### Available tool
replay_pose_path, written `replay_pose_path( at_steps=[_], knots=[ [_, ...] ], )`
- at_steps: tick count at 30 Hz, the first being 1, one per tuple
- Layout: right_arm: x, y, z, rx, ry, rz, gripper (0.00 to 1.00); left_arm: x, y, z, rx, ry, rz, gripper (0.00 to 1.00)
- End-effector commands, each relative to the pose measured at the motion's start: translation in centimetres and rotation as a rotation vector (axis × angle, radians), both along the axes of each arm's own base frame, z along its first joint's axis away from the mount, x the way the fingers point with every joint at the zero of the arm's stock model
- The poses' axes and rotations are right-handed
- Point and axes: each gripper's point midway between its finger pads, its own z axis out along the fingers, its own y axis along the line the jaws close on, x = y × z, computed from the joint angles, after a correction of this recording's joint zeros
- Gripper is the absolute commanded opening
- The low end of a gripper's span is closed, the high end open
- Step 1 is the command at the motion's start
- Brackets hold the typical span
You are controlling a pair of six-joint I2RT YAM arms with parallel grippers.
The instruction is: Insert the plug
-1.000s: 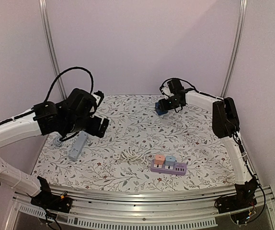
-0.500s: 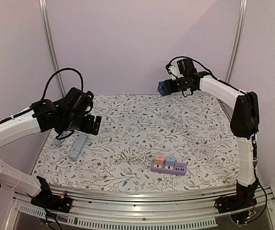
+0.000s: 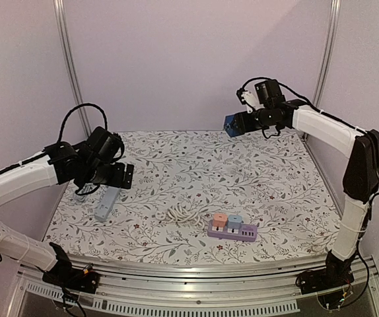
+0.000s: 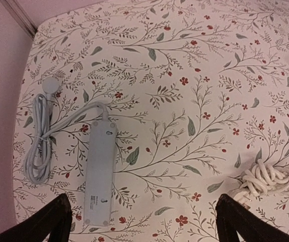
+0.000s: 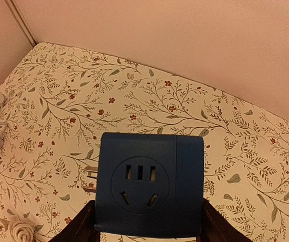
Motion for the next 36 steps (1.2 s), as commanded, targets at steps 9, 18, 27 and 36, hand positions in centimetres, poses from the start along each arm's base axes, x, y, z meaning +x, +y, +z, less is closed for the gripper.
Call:
replay_pose_path(
  at_steps=[9, 18, 27, 36],
  knots=[
    [-4.2, -1.7, 3.1, 0.040, -0.034, -0.026, 0.25, 0.1, 2.2, -2.0, -0.040, 0.054, 0.068, 1.00],
    [-6.0, -1.9, 3.0, 0.050, -0.016, -0.026, 0.24, 1.3, 4.3, -4.4, -0.063, 0.117, 0.127, 0.99],
    [-7.6, -2.7, 2.4, 0.045, 0.004, -0.038, 0.24, 2.4, 6.6, -8.3, -0.029, 0.249, 0.174, 1.00],
    [-9.1, -3.5, 2.3, 0.048, 0.020, -0.053, 0.24, 2.5, 8.1, -12.1, -0.015, 0.352, 0.208, 0.94]
  ],
)
